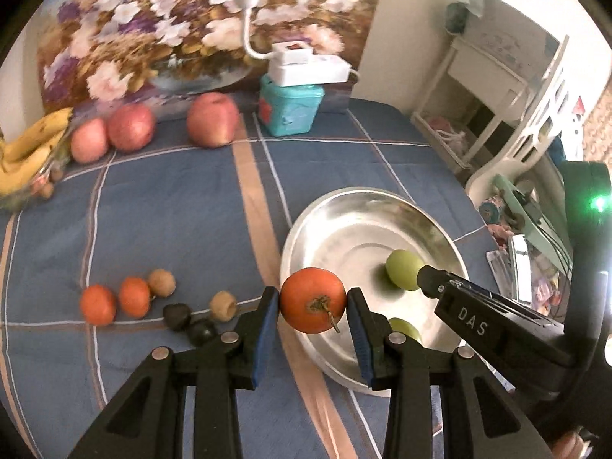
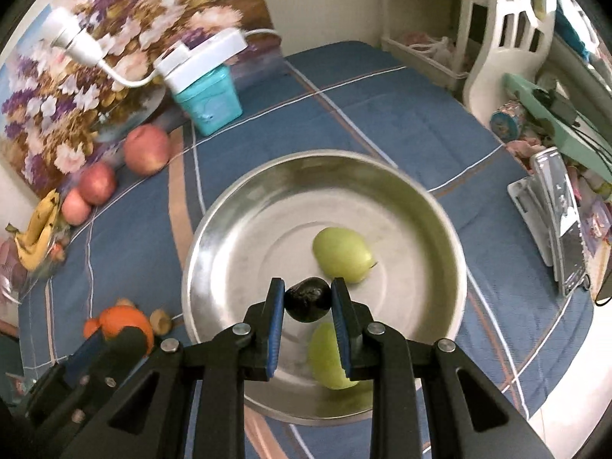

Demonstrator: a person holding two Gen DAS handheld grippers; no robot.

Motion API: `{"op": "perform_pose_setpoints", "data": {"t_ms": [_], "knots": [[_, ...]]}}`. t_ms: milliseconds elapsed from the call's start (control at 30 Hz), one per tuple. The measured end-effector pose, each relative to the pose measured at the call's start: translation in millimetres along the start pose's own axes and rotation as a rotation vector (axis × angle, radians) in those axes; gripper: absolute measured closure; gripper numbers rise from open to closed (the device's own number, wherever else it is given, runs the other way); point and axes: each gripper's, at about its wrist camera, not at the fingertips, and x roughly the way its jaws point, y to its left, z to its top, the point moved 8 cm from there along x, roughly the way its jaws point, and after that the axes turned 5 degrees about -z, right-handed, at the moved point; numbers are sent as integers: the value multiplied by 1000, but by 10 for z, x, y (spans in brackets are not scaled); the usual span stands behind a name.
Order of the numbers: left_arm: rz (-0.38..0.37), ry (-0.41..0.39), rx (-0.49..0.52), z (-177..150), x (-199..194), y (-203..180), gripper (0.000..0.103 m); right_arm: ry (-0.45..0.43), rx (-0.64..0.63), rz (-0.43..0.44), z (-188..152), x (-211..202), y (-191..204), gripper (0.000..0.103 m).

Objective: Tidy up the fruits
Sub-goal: 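Carry the tangerine and plum to the steel bowl and open both tools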

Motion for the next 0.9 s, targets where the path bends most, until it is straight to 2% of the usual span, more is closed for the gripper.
{"op": "perform_pose_setpoints", "data": {"t_ms": [67, 133, 367, 567, 800, 900], "knots": [[-7, -4, 9, 2, 0, -20, 45, -7, 6, -16, 17, -11, -32, 77], [4, -15, 12, 15, -19, 0, 36, -9, 14, -2, 34, -14, -43, 77], [6, -8, -12, 1, -33, 50, 32, 20, 89, 55, 52, -7, -141, 66], [93, 28, -65, -34, -43, 363, 24, 22, 73, 48, 45, -1, -104, 65], [207, 113, -214, -197, -115, 972, 21, 47, 38, 68, -33, 48, 40, 65], [262, 103, -267, -241, -241, 1293, 6, 46, -19, 65, -82, 48, 197, 65]]}}
